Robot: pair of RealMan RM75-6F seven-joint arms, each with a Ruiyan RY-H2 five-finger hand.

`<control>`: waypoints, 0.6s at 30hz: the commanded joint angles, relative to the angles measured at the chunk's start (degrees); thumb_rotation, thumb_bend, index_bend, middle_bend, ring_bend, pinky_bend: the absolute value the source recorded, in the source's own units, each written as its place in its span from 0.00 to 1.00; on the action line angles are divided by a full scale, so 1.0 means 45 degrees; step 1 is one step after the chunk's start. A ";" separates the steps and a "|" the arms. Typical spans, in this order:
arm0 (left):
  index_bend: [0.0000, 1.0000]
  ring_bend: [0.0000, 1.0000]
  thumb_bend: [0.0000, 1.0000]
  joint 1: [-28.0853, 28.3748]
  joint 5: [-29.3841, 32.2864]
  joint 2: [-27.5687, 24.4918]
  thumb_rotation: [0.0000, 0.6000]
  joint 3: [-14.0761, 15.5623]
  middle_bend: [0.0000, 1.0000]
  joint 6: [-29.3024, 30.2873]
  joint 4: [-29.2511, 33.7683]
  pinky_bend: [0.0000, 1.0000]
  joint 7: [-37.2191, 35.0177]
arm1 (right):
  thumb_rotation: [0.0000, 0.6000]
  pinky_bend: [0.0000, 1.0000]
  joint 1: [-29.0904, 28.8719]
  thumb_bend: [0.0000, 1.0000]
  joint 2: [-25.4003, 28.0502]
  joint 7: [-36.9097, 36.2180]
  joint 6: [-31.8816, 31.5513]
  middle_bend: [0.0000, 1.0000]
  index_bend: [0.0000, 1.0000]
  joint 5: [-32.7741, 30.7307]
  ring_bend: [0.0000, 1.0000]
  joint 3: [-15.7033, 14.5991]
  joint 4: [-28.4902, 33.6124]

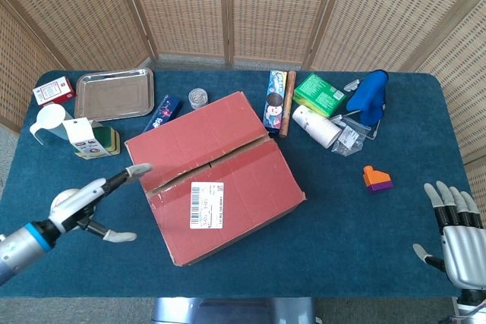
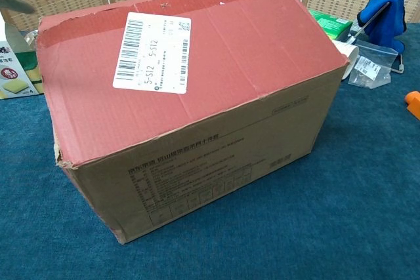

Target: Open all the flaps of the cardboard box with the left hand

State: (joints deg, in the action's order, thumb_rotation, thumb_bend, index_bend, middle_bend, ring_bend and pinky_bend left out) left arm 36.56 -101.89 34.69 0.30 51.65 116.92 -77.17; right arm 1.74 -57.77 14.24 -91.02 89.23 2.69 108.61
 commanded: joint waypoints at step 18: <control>0.00 0.00 0.00 0.1073 0.0345 0.2317 1.00 0.0189 0.00 -0.0047 -0.0798 0.10 -0.2817 | 1.00 0.00 0.0022 0.00 0.0066 -0.0096 -0.0023 0.00 0.00 0.0110 0.00 -0.0053 0.0017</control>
State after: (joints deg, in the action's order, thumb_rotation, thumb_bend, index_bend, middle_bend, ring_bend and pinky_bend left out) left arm 41.22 -99.38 44.66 0.59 50.50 113.95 -88.40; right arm 1.84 -57.47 13.79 -91.14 89.70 2.47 108.68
